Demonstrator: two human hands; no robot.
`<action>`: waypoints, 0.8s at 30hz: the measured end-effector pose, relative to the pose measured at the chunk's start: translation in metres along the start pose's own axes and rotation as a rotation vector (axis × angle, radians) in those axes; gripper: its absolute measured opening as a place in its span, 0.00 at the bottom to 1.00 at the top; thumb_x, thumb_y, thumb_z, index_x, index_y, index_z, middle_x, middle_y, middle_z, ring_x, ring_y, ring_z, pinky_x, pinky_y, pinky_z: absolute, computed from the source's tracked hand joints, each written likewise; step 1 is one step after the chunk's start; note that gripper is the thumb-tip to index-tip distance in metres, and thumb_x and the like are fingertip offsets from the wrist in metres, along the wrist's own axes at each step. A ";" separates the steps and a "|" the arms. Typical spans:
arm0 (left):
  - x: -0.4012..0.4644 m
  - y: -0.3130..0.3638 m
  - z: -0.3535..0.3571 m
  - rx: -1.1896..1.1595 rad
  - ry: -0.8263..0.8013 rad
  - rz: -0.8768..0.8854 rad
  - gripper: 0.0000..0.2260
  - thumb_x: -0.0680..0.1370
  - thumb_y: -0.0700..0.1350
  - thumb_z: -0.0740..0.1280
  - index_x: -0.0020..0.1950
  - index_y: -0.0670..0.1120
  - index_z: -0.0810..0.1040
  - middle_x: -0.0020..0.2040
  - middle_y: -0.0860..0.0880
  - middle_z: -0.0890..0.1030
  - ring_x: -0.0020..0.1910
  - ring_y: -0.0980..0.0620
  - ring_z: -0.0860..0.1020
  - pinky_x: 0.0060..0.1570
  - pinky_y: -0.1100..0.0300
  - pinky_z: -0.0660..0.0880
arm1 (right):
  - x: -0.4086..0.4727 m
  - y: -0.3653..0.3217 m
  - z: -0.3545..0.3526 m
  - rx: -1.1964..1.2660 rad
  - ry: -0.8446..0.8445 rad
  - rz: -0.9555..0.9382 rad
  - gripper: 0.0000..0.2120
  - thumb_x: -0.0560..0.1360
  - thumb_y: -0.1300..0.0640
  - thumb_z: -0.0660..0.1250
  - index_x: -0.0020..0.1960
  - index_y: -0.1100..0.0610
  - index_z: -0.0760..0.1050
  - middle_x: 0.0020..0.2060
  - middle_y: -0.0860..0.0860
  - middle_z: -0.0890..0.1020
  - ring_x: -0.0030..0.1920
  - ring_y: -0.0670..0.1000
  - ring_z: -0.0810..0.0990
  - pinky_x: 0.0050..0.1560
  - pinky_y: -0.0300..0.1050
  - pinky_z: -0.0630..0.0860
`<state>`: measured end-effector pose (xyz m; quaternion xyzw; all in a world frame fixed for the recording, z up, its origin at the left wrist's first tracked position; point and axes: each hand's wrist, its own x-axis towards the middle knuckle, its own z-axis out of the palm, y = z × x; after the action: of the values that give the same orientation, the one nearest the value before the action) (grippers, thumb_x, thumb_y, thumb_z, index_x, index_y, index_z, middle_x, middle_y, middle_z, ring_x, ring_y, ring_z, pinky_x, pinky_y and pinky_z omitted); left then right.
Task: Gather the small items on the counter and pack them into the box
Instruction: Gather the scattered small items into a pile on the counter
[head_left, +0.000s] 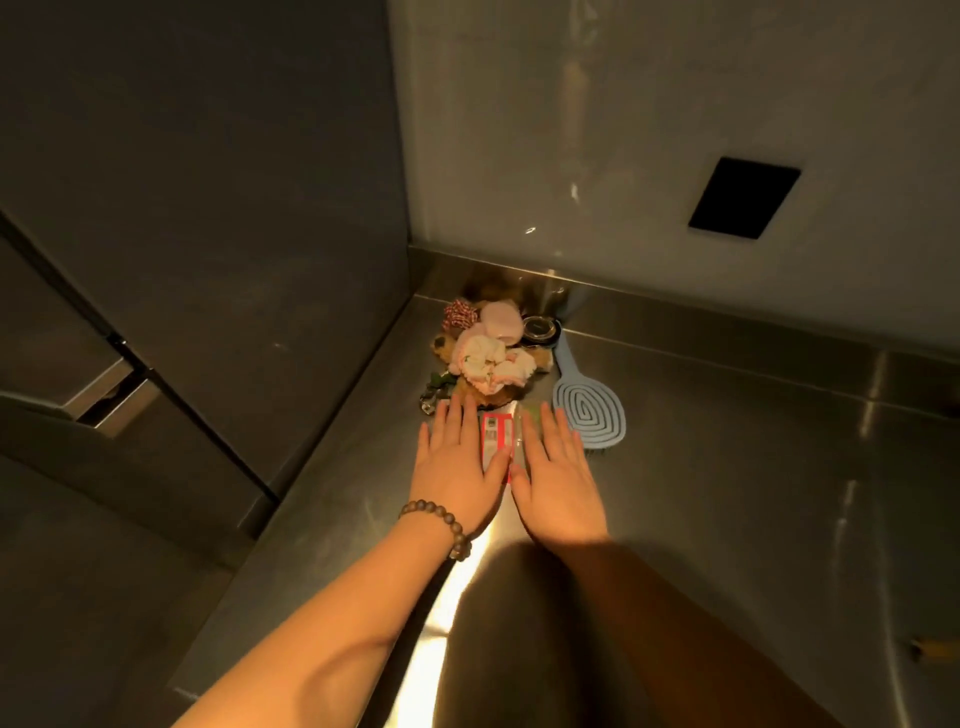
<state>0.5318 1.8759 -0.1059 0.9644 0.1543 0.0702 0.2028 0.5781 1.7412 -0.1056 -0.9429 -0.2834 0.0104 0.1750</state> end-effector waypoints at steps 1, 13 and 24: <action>-0.006 0.009 0.000 0.004 0.003 0.016 0.33 0.78 0.64 0.45 0.77 0.48 0.41 0.78 0.48 0.45 0.75 0.51 0.42 0.73 0.51 0.42 | -0.007 0.004 -0.007 0.001 0.019 0.000 0.29 0.81 0.48 0.50 0.77 0.49 0.42 0.78 0.50 0.44 0.74 0.46 0.34 0.73 0.46 0.34; -0.097 0.196 0.064 0.065 -0.026 0.159 0.35 0.74 0.67 0.39 0.76 0.48 0.51 0.77 0.47 0.54 0.75 0.49 0.48 0.73 0.47 0.46 | -0.147 0.155 -0.092 -0.038 0.102 0.181 0.28 0.81 0.43 0.50 0.77 0.47 0.46 0.78 0.50 0.45 0.75 0.49 0.35 0.72 0.49 0.36; -0.187 0.400 0.161 0.035 -0.116 0.230 0.36 0.73 0.68 0.40 0.77 0.51 0.48 0.77 0.49 0.52 0.75 0.50 0.48 0.69 0.51 0.39 | -0.314 0.349 -0.162 -0.076 0.119 0.367 0.26 0.79 0.46 0.56 0.75 0.49 0.58 0.77 0.56 0.53 0.77 0.56 0.47 0.74 0.54 0.45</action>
<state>0.4953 1.4078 -0.1006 0.9816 0.0317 0.0343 0.1850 0.5187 1.2483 -0.0957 -0.9836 -0.0959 -0.0244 0.1508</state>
